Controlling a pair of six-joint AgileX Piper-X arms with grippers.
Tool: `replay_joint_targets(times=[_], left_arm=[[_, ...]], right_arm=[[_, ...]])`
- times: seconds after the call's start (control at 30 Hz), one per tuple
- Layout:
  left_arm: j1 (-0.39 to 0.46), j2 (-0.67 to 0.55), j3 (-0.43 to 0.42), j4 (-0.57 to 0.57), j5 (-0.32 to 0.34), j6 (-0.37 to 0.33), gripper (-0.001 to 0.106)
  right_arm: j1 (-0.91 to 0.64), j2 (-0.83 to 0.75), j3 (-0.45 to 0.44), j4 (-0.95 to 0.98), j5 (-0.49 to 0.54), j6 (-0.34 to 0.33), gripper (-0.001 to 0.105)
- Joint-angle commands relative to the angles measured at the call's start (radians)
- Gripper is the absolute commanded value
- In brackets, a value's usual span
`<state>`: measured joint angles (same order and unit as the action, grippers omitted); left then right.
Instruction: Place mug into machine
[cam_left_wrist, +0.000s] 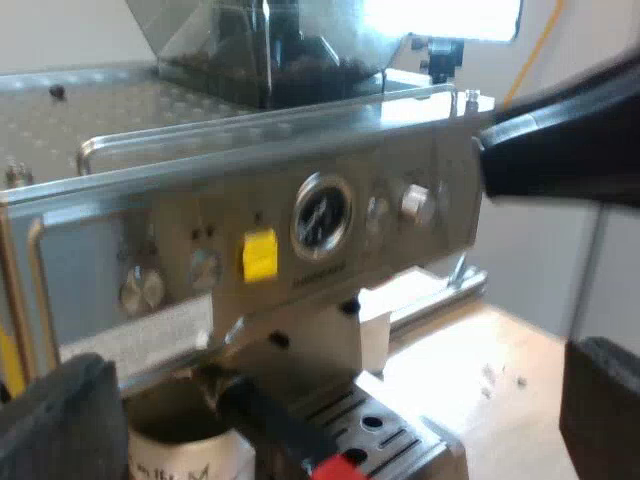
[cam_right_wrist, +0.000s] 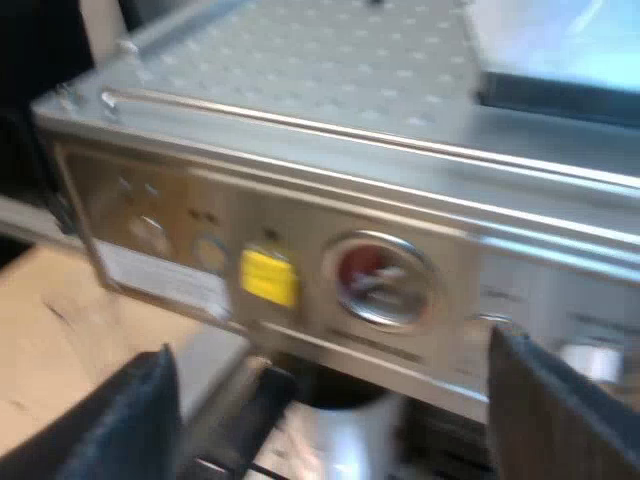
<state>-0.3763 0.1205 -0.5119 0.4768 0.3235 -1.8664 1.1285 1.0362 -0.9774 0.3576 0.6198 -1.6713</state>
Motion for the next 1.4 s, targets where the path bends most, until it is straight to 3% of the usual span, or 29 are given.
replay_joint_targets(times=[0.03,0.13,0.27,0.47,0.5,0.63,0.7,0.73,0.8,0.9,1.23,1.4], left_arm=[[-0.005,0.054,-0.055,-0.01,-0.068,-0.048,0.089],[-0.005,0.129,-0.118,-0.009,-0.133,-0.089,0.089],[-0.005,0.231,-0.199,-0.008,-0.141,-0.09,0.089],[0.045,0.342,-0.28,0.002,-0.145,-0.09,0.089],[0.108,0.37,-0.304,0.024,-0.141,-0.09,0.089],[0.23,0.388,-0.32,0.075,-0.125,-0.078,0.089],[0.305,0.388,-0.32,0.114,-0.126,-0.01,0.089],[0.318,0.384,-0.32,0.122,-0.126,0.001,0.089],[0.38,0.369,-0.32,0.185,-0.126,0.054,0.089],[0.388,0.335,-0.32,0.257,-0.126,0.063,0.089],[0.37,0.122,-0.32,0.419,-0.148,0.076,0.089],[0.37,-0.032,-0.32,0.498,-0.213,0.076,0.089]], right_arm=[[-0.033,-0.068,-0.008,0.062,0.001,-0.057,0.074],[-0.096,-0.141,-0.012,0.108,0.0,-0.057,0.08],[-0.192,-0.217,-0.019,0.166,-0.022,-0.057,0.081],[-0.483,-0.334,-0.02,0.322,-0.171,-0.057,0.081],[-0.544,-0.348,-0.02,0.363,-0.209,-0.057,0.081],[-0.747,-0.381,-0.02,0.459,-0.317,-0.061,0.081],[-0.809,-0.388,-0.02,0.479,-0.344,-0.061,0.081],[-0.833,-0.391,-0.02,0.492,-0.357,-0.061,0.081],[-1.051,-0.417,-0.02,0.538,-0.439,-0.089,0.081],[-1.146,-0.446,-0.02,0.555,-0.468,-0.103,0.081],[-1.153,-0.623,0.006,0.619,-0.466,-0.114,0.081],[-1.153,-0.762,0.009,0.682,-0.466,-0.114,0.081]])
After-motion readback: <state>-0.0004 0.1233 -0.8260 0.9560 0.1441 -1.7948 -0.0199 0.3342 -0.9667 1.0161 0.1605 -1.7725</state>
